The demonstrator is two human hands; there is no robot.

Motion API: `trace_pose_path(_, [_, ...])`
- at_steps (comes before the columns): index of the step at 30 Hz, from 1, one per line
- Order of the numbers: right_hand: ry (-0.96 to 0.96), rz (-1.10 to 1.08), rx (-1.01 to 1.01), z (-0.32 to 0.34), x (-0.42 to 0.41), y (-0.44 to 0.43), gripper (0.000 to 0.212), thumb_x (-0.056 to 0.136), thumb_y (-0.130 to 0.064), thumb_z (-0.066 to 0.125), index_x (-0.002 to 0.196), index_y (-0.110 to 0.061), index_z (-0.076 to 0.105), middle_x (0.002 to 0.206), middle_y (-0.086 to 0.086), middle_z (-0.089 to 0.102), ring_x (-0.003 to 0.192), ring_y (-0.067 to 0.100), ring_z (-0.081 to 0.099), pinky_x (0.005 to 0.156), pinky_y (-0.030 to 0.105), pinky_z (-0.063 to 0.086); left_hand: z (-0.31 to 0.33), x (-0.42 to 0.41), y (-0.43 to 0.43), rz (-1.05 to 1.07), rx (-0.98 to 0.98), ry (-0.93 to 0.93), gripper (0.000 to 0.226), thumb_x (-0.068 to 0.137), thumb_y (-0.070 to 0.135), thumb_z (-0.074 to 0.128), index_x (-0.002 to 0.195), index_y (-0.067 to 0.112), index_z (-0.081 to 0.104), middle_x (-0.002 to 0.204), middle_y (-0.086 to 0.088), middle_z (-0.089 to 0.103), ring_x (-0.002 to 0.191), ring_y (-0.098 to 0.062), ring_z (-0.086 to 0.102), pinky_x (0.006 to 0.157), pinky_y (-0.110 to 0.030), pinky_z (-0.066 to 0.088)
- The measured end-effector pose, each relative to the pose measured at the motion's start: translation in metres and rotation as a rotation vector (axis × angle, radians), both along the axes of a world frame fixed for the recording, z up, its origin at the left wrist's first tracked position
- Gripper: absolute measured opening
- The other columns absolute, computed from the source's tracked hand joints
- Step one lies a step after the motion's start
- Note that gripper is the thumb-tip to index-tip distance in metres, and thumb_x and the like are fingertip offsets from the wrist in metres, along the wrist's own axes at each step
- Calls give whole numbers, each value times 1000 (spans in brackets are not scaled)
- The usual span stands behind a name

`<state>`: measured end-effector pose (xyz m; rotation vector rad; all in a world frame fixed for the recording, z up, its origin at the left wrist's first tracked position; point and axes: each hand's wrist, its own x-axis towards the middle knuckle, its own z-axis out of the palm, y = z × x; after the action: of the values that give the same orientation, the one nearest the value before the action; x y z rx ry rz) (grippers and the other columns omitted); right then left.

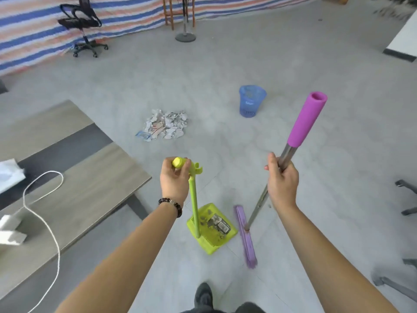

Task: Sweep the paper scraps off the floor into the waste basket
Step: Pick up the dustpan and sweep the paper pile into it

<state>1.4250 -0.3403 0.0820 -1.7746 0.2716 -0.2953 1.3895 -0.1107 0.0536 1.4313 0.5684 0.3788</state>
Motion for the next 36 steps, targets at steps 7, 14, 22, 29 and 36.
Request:
trace_pose_path(7, [17, -120, 176, 1, 169, 24, 37, 91, -32, 69, 68, -10, 50, 67, 6, 58, 49, -2, 47, 52, 10, 39, 2, 178, 42, 12, 122, 25, 16, 88, 18, 70, 94, 14, 56, 88, -1, 70, 77, -13, 66, 74, -27, 52])
trace_pose_path(14, [94, 5, 201, -36, 377, 78, 40, 94, -37, 64, 72, -5, 55, 71, 5, 62, 47, -4, 49, 49, 7, 38, -22, 354, 97, 65, 345, 192, 22, 82, 28, 74, 92, 17, 58, 82, 2, 69, 74, -18, 64, 72, -36, 52])
trace_pose_path(22, [161, 232, -37, -38, 586, 170, 58, 96, -49, 54, 82, 8, 53, 86, 26, 67, 73, 32, 62, 73, 42, 50, -4, 499, 171, 187, 516, 398, 22, 82, 37, 74, 98, 24, 67, 79, 3, 67, 77, -18, 61, 68, -25, 41])
trace_pose_path(29, [144, 403, -136, -61, 743, 246, 56, 97, -46, 54, 84, 8, 52, 88, 30, 64, 82, 35, 63, 67, 30, 44, -42, 635, 244, 297, 457, 489, 24, 80, 36, 75, 98, 21, 72, 79, 3, 66, 80, -19, 61, 73, -24, 43])
trace_pose_path(36, [129, 577, -334, -68, 886, 315, 48, 98, -45, 54, 61, -18, 39, 53, -1, 42, 55, 14, 46, 62, 32, 37, -77, 767, 309, 315, 354, 619, 26, 79, 33, 75, 99, 18, 71, 77, 4, 62, 81, -20, 58, 72, -24, 41])
